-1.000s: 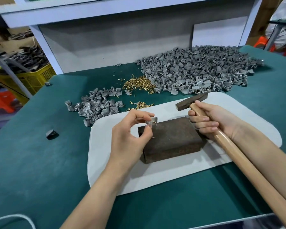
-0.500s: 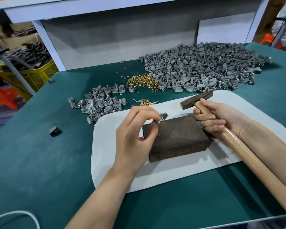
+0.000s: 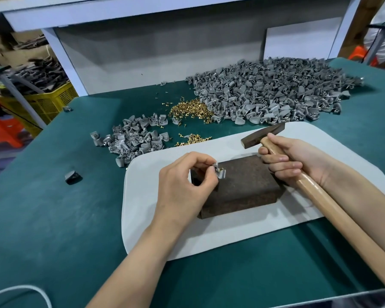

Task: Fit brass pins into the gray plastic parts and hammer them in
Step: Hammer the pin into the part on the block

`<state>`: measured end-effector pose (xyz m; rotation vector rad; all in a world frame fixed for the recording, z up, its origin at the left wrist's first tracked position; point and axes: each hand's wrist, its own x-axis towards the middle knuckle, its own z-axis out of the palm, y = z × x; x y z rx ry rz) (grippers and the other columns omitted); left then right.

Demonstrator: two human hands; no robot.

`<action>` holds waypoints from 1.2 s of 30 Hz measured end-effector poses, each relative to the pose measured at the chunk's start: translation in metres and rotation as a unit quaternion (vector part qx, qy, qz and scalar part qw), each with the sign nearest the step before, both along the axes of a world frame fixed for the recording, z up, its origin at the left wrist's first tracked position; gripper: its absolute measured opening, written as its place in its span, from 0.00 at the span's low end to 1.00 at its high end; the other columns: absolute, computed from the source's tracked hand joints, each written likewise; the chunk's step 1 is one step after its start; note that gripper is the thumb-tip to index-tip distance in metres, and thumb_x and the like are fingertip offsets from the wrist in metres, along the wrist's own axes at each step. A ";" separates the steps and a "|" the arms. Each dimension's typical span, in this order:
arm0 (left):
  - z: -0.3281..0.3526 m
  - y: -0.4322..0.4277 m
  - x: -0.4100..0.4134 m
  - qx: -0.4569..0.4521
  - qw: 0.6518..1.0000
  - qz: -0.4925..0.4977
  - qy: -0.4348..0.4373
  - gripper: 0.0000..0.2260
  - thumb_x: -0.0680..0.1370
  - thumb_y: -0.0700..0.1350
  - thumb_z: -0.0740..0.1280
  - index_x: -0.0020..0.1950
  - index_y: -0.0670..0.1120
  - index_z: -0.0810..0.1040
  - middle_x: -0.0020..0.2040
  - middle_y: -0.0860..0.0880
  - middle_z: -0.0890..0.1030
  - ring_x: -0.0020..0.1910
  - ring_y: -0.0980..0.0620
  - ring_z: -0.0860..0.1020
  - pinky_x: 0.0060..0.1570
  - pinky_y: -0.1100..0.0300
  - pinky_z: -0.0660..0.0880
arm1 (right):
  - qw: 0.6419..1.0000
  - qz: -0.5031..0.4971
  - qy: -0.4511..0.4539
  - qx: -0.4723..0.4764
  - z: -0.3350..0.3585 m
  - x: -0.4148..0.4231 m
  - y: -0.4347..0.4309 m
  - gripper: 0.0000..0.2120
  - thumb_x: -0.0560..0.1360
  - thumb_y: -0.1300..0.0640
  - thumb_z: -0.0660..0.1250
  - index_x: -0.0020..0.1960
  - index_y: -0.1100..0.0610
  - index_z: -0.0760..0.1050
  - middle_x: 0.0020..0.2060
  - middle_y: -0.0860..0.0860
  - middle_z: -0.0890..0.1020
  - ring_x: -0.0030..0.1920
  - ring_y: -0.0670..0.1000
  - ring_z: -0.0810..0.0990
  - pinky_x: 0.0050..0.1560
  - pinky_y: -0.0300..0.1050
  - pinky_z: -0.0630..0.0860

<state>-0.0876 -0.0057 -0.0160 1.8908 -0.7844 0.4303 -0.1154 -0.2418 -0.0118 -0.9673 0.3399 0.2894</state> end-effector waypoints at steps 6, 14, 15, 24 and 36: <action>-0.002 -0.001 0.001 0.010 0.999 0.004 0.031 0.05 0.70 0.40 0.69 0.39 0.49 0.80 0.32 0.62 0.78 0.35 0.65 0.76 0.40 0.77 0.68 | 0.995 0.004 -0.004 -0.097 0.013 -0.007 0.010 0.19 0.80 0.46 0.51 0.38 0.58 0.64 0.19 0.47 0.60 0.12 0.42 0.57 0.12 0.30 0.59; -0.001 -0.002 0.001 0.001 0.997 0.056 0.053 0.07 0.67 0.37 0.71 0.35 0.49 0.79 0.26 0.58 0.76 0.28 0.61 0.74 0.33 0.75 0.68 | 0.866 0.003 -0.071 -0.495 0.046 -0.053 0.074 0.21 0.81 0.47 0.53 0.38 0.61 0.68 0.16 0.51 0.64 0.15 0.50 0.62 0.17 0.38 0.64; -0.001 -0.002 0.001 0.001 0.997 0.056 0.054 0.07 0.67 0.37 0.71 0.35 0.49 0.79 0.26 0.58 0.76 0.28 0.61 0.74 0.33 0.75 0.68 | 0.853 0.008 -0.077 -0.516 0.048 -0.056 0.081 0.21 0.81 0.47 0.53 0.38 0.61 0.69 0.16 0.51 0.65 0.15 0.51 0.63 0.18 0.38 0.64; -0.002 -0.001 0.001 -0.007 0.998 0.022 0.058 0.07 0.70 0.37 0.70 0.38 0.49 0.79 0.31 0.55 0.78 0.32 0.60 0.74 0.36 0.74 0.68 | 0.806 0.017 -0.044 -0.590 0.040 -0.049 0.101 0.22 0.80 0.45 0.51 0.35 0.57 0.68 0.17 0.51 0.68 0.15 0.52 0.68 0.23 0.41 0.67; -0.007 0.003 0.008 -0.064 0.983 -0.102 0.137 0.08 0.73 0.37 0.70 0.42 0.50 0.78 0.38 0.56 0.81 0.40 0.55 0.80 0.46 0.61 0.76 | 0.839 0.011 -0.028 -0.544 0.035 -0.044 0.094 0.21 0.81 0.46 0.52 0.37 0.58 0.68 0.15 0.48 0.66 0.14 0.50 0.65 0.19 0.37 0.64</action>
